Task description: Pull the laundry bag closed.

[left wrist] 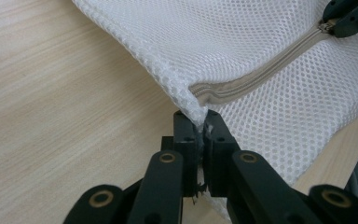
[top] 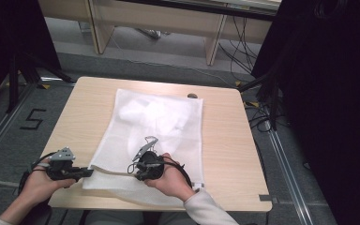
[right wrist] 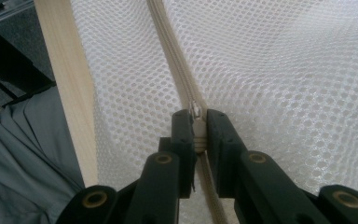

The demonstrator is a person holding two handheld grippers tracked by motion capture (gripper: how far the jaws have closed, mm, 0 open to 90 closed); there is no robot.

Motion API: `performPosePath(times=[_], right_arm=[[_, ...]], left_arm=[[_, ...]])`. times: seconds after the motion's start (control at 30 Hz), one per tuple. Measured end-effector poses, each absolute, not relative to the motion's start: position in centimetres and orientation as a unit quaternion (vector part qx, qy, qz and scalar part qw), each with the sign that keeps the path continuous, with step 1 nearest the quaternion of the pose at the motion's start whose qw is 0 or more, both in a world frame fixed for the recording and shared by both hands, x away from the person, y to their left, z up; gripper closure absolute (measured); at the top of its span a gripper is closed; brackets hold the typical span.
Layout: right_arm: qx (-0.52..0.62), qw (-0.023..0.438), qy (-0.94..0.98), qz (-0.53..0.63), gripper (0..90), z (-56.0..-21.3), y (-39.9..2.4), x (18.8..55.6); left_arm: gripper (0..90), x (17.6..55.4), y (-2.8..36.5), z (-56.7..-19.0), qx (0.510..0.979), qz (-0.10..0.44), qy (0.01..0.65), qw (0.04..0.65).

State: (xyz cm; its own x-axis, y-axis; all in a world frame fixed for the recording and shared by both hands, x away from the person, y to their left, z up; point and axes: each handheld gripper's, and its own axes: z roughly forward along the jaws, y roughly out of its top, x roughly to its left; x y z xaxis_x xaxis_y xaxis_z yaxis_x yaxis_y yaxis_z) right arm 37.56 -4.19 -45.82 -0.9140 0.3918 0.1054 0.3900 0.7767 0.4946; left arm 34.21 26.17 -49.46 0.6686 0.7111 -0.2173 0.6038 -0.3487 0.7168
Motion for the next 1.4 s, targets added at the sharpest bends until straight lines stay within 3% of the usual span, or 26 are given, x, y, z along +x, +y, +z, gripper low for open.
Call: performPosePath(times=[1.4], right_arm=[[0.218,0.007,0.941,0.260,82.4,-45.5,-5.6,37.4]], left_arm=[[85.0,34.3,26.3,-49.5,0.823,0.066,0.399,0.399]])
